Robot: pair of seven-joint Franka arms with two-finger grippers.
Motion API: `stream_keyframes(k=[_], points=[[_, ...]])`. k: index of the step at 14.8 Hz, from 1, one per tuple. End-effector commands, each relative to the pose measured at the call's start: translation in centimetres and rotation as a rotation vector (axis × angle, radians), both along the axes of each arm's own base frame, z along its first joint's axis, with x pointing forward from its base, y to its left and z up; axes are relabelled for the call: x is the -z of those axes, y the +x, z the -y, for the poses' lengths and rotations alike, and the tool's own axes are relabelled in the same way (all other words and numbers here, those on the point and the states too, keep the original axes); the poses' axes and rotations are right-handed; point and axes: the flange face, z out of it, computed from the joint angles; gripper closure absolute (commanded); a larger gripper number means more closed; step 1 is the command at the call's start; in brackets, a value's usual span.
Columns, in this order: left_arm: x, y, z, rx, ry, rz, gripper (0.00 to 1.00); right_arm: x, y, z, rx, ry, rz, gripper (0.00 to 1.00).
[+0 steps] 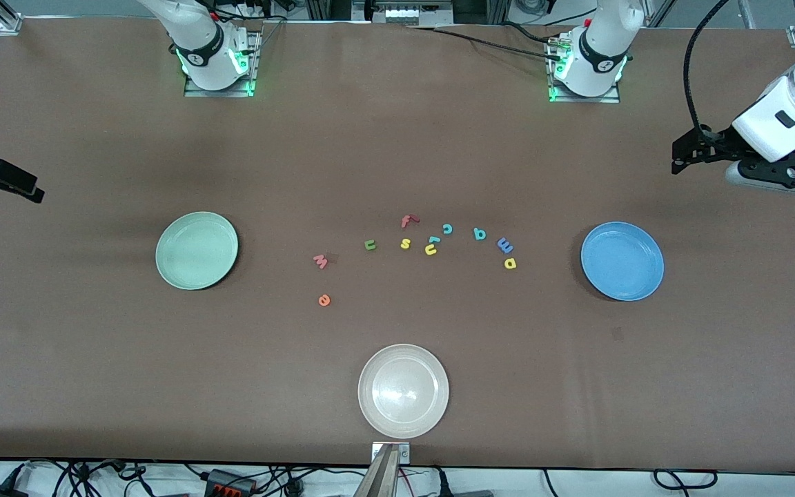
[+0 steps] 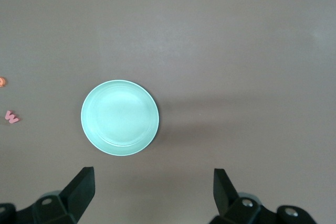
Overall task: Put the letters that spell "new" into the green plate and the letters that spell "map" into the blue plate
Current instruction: 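Reach the right gripper to the orange e while the left gripper reaches the yellow d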
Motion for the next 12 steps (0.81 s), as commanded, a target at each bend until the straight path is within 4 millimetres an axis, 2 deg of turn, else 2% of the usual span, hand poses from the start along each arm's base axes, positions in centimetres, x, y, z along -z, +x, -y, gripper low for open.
stream_keyframes(k=[1, 4, 5, 7, 8, 10, 11, 12], points=[[0.5, 0.2, 0.1, 0.009, -0.003, -0.036, 0.00, 3.6, 2.2, -3.2, -0.053, -0.014, -0.014, 0.00], [2.6, 0.5, 0.1, 0.010, 0.000, -0.122, 0.00, 8.2, 4.2, -6.2, -0.099, -0.011, -0.049, 0.00], [3.7, 0.9, 0.1, 0.009, 0.000, -0.145, 0.00, 9.8, 5.0, -7.8, -0.124, -0.011, -0.046, 0.00], [5.7, 2.3, 0.3, 0.012, 0.000, -0.177, 0.00, 11.7, 5.6, -13.1, -0.199, -0.006, -0.045, 0.00], [7.1, 3.3, 1.0, 0.026, 0.001, -0.197, 0.00, 12.4, 5.7, -15.8, -0.213, 0.000, -0.037, 0.00], [10.7, 5.0, 2.6, 0.044, 0.003, -0.248, 0.00, 15.2, 5.7, -21.3, -0.220, -0.004, -0.034, 0.00], [12.2, 5.4, 4.1, 0.040, 0.007, -0.266, 0.00, 16.8, 5.5, -23.9, -0.240, -0.009, -0.042, 0.00], [13.9, 6.3, 5.9, -0.010, 0.013, -0.267, 0.00, 18.2, 5.4, -25.5, -0.261, -0.012, -0.043, 0.00]])
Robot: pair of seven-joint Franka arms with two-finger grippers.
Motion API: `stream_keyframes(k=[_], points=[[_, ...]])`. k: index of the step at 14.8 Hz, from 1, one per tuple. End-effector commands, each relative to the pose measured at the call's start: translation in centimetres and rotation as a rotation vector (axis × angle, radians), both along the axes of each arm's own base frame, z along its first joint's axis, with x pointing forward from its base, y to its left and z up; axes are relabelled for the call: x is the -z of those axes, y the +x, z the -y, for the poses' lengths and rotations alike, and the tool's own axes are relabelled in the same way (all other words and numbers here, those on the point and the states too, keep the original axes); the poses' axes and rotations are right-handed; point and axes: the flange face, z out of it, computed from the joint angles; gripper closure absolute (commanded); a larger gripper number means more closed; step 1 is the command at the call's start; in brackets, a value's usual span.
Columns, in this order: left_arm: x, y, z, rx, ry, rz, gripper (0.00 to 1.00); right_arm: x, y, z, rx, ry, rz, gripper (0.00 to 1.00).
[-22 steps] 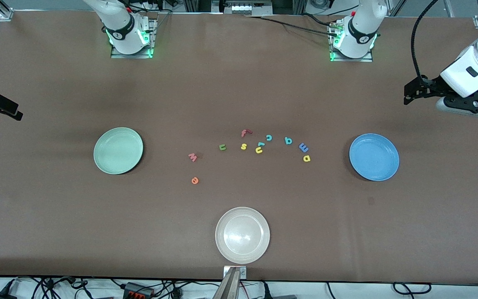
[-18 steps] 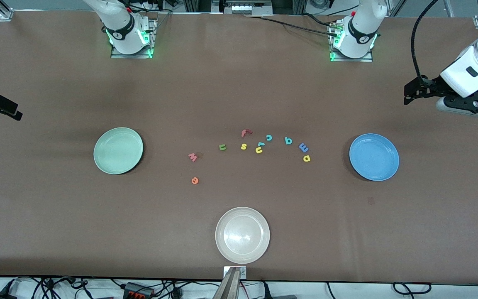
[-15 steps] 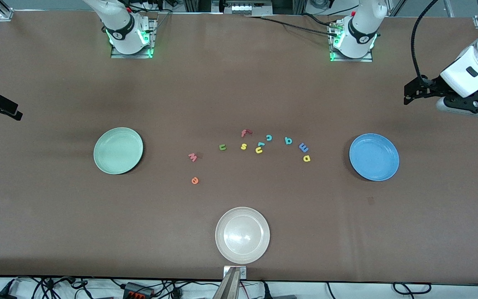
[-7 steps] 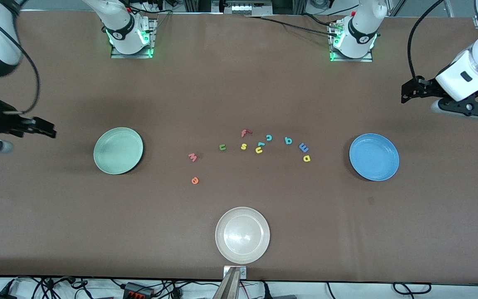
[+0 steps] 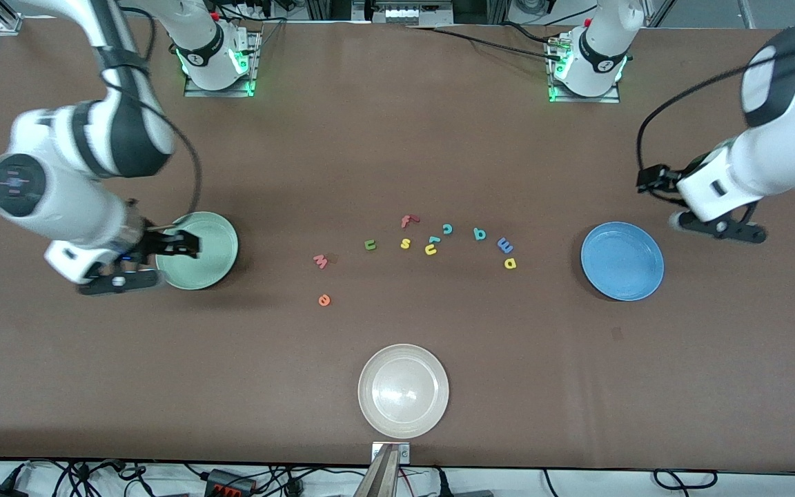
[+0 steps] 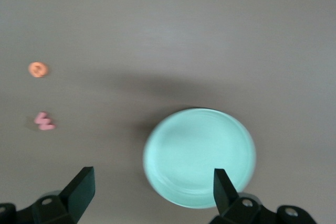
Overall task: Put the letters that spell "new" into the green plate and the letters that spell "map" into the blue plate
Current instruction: 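Reach the right gripper to the orange e while the left gripper reaches the yellow d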
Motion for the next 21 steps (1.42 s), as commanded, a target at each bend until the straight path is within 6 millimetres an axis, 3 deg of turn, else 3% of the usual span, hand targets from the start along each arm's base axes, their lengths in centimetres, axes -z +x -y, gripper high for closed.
stream_keyframes(k=[1, 4, 6, 7, 10, 12, 16, 21], points=[[4.0, 3.1, 3.9, -0.101, 0.025, -0.005, 0.00, 3.8, 0.2, -4.4, -0.037, -0.002, 0.002, 0.00], [8.4, 4.3, 8.7, -0.224, 0.062, 0.045, 0.00, 8.8, -0.1, -11.4, -0.128, -0.010, 0.017, 0.00], [11.4, 4.5, 11.4, -0.275, 0.072, 0.074, 0.00, 11.3, 1.0, -13.3, -0.145, -0.017, 0.017, 0.00], [12.9, 4.6, 12.1, -0.306, 0.078, 0.076, 0.00, 12.5, 1.2, -14.6, -0.171, -0.018, 0.014, 0.00], [17.0, 4.1, 13.0, -0.321, 0.066, 0.089, 0.00, 13.6, 1.3, -18.5, -0.231, -0.003, 0.069, 0.00], [19.8, 3.0, 13.5, -0.332, 0.042, 0.102, 0.01, 14.7, 1.8, -19.5, -0.241, 0.012, 0.110, 0.00], [24.1, 1.7, 14.8, -0.316, 0.039, 0.104, 0.26, 17.0, 2.2, -20.1, -0.251, 0.026, 0.159, 0.00], [26.4, 1.2, 17.8, -0.321, 0.026, 0.145, 0.27, 18.7, 2.2, -20.1, -0.243, 0.021, 0.150, 0.13]])
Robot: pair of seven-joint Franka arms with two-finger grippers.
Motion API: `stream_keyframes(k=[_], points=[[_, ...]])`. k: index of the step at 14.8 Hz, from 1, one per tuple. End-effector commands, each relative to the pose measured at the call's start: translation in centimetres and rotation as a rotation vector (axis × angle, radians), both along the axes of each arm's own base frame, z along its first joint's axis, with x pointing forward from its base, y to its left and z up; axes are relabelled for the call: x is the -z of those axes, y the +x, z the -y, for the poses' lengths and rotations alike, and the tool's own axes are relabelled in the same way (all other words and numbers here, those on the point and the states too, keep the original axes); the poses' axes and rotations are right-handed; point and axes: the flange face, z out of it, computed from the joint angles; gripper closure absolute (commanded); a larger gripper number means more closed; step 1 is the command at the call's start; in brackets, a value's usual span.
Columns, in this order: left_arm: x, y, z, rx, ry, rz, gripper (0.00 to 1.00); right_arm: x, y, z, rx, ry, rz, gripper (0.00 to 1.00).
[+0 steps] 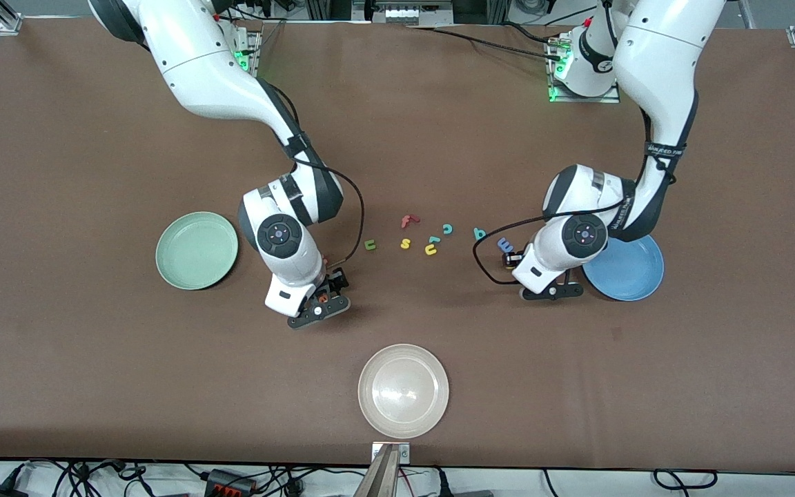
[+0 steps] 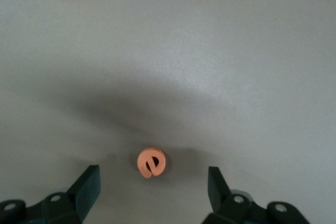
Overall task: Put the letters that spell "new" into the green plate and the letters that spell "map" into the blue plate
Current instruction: 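Grasp the orange e with the right gripper while the left gripper grasps the d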
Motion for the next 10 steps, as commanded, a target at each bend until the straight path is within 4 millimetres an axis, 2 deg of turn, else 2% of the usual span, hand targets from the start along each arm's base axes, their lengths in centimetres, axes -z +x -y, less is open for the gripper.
stream_keyframes(k=[1, 4, 7, 9, 10], points=[[0.9, -0.4, 1.7, -0.035, -0.010, 0.023, 0.27, 0.8, 0.4, -0.3, 0.000, 0.005, 0.007, 0.18], [2.1, -0.8, 2.5, -0.043, -0.008, 0.027, 0.27, 1.9, 0.3, -0.1, 0.006, 0.002, 0.002, 0.23], [2.9, -1.0, 2.4, -0.043, -0.003, 0.014, 0.30, 2.8, -0.2, -1.2, 0.015, 0.020, -0.001, 0.27], [3.0, -1.0, 2.3, -0.045, -0.003, 0.012, 0.37, 2.9, -0.3, -1.1, 0.014, 0.017, -0.006, 0.32], [3.0, -1.0, 2.4, -0.043, -0.003, 0.012, 0.41, 2.9, -0.3, -1.1, 0.014, 0.016, -0.007, 0.40]])
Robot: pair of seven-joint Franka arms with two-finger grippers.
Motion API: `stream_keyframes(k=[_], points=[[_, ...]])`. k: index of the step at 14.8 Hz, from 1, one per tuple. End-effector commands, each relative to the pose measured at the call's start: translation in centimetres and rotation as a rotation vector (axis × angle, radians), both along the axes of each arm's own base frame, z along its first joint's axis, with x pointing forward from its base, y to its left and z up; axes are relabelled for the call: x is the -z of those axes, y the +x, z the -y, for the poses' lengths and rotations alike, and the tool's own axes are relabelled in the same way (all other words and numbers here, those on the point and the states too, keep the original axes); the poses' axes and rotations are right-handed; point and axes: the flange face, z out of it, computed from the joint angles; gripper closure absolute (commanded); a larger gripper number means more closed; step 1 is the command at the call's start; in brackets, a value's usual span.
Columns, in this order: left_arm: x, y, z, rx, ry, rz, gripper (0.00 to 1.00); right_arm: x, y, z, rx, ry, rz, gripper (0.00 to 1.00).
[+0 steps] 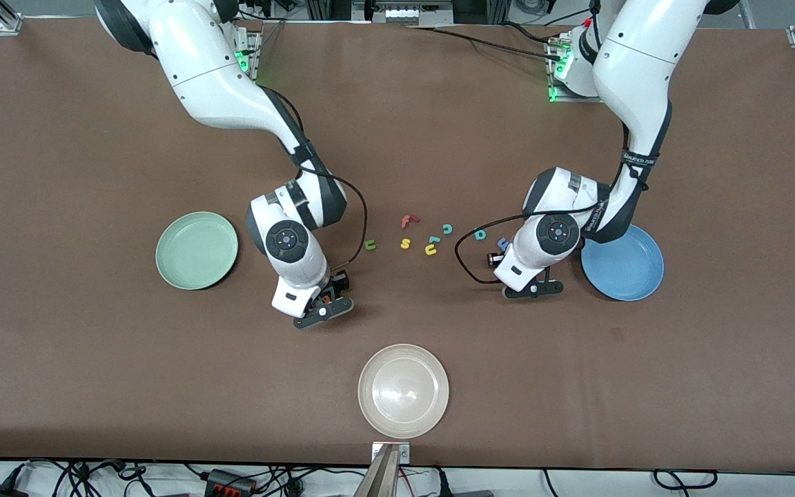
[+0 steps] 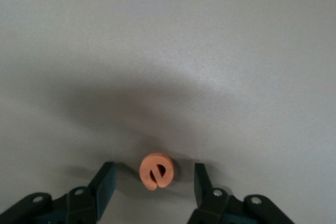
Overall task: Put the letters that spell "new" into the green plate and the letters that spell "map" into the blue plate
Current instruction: 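Grasp the orange e with the right gripper while the left gripper grasps the d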
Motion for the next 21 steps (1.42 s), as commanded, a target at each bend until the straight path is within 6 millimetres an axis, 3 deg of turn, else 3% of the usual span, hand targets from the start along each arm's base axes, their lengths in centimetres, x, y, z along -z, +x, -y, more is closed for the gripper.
stream_keyframes(k=[1, 4, 6, 7, 10, 12, 13, 14, 15, 17, 20, 21], points=[[0.2, 0.0, 0.1, -0.018, -0.008, 0.005, 0.44, -0.2, 0.3, -0.6, 0.012, 0.018, 0.006, 0.41], [0.8, -0.1, 0.0, -0.019, -0.006, -0.002, 0.54, -0.3, 0.4, -0.5, 0.013, 0.019, 0.009, 0.47], [0.7, 0.0, 0.0, -0.016, -0.006, -0.002, 0.80, -0.3, 0.5, -0.4, 0.013, 0.019, 0.009, 0.52], [0.6, 0.1, -0.2, -0.019, -0.007, -0.001, 0.87, -0.3, 0.5, -0.3, 0.015, 0.019, 0.009, 0.55], [-0.9, 0.7, -0.8, -0.018, -0.013, 0.013, 0.91, -0.1, 0.6, -0.2, 0.016, 0.018, 0.008, 0.59], [-3.4, 1.3, -1.5, -0.019, -0.010, 0.027, 0.91, -0.1, 0.6, -0.1, 0.015, 0.017, 0.008, 0.60], [-4.8, 1.6, -2.1, -0.019, -0.002, 0.023, 0.91, 0.0, 0.6, 0.0, 0.012, 0.016, 0.007, 0.65], [-6.6, 2.0, -3.0, -0.030, 0.000, 0.027, 0.90, 0.0, 0.6, 0.1, 0.013, 0.014, 0.006, 0.69], [-7.8, 2.3, -4.2, -0.014, -0.005, 0.029, 0.90, -0.1, 0.7, 0.1, 0.015, 0.015, 0.007, 0.81], [-9.6, 2.8, -7.1, 0.073, -0.016, 0.013, 0.90, -0.6, 0.7, 0.1, 0.021, 0.017, 0.007, 0.94], [-10.8, 3.3, -12.2, 0.148, -0.029, -0.031, 0.90, -1.9, 0.9, 0.9, 0.041, 0.014, -0.010, 0.95], [-10.6, 3.5, -13.9, 0.175, -0.022, -0.040, 0.90, -4.0, 1.1, 2.1, 0.073, 0.000, -0.043, 0.96]])
